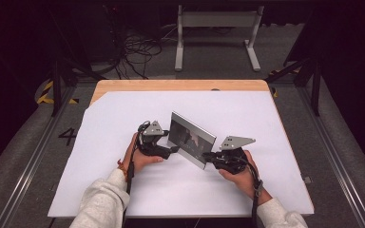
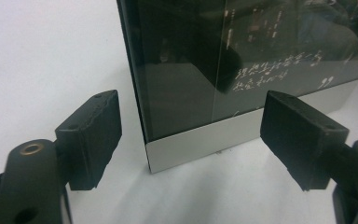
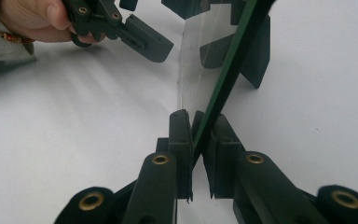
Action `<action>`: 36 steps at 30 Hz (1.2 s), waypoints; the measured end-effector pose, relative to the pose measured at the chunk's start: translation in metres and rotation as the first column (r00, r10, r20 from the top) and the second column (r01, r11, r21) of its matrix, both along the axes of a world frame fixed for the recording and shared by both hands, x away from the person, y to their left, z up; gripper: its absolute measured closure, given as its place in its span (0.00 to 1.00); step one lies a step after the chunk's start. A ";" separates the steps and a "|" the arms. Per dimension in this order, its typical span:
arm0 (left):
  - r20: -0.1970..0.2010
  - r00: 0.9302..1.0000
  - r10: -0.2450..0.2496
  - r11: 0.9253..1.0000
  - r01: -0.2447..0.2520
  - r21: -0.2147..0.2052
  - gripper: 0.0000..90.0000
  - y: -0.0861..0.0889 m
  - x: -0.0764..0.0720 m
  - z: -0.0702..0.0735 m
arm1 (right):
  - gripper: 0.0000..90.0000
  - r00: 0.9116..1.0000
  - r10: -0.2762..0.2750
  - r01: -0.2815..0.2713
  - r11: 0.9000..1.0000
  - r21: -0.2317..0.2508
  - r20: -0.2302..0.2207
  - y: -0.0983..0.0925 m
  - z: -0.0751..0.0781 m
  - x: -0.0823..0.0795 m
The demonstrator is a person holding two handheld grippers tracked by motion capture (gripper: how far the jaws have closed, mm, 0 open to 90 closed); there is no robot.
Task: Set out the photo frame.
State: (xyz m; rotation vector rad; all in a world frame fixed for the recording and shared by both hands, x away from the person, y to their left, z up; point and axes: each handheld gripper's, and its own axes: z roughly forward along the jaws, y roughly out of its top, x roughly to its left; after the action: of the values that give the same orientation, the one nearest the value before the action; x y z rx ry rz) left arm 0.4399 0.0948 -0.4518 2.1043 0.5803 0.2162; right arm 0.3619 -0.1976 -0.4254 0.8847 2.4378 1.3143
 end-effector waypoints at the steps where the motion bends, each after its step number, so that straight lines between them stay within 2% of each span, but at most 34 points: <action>1: 0.000 1.000 0.000 1.000 0.000 0.000 0.24 0.000 0.000 0.000 | 0.91 1.000 0.000 0.000 1.000 0.000 0.000 0.000 0.000 0.000; 9: -0.031 0.999 -0.040 0.999 0.040 0.005 0.26 -0.007 0.001 -0.005 | 0.91 1.000 -0.012 0.013 1.000 -0.007 0.018 0.001 0.000 -0.001; 11: -0.029 0.998 -0.051 0.998 0.052 0.021 0.27 -0.009 0.000 -0.005 | 0.91 1.000 -0.014 0.014 1.000 -0.007 0.018 0.001 0.000 -0.001; 21: -0.024 0.999 -0.021 0.999 0.022 0.038 0.36 -0.005 -0.003 -0.004 | 0.91 1.000 -0.029 0.029 0.999 0.014 0.009 -0.001 -0.002 0.001; 26: -0.021 1.000 -0.018 0.998 0.019 0.064 0.40 -0.002 -0.008 -0.002 | 0.91 0.999 -0.039 0.039 0.999 0.023 0.009 -0.002 -0.003 0.002; 29: -0.003 1.000 -0.014 0.997 0.014 0.080 0.42 0.000 -0.013 -0.002 | 0.90 0.999 -0.044 0.044 0.999 0.021 0.014 -0.002 -0.003 0.002; 32: 0.016 1.000 -0.004 0.995 0.002 0.096 0.50 0.003 -0.015 -0.001 | 0.89 0.998 -0.052 0.051 0.999 0.012 0.025 -0.001 -0.003 0.001; 36: 0.018 1.000 0.000 0.996 -0.002 0.093 0.59 0.006 -0.018 -0.001 | 0.88 0.998 -0.057 0.057 0.998 0.006 0.036 -0.001 -0.003 0.001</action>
State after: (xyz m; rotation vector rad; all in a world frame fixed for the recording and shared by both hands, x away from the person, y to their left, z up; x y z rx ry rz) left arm 0.4222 0.1011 -0.4531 2.1895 0.5706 0.2671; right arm 0.3631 -0.1987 -0.4280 0.9162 2.3655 1.3056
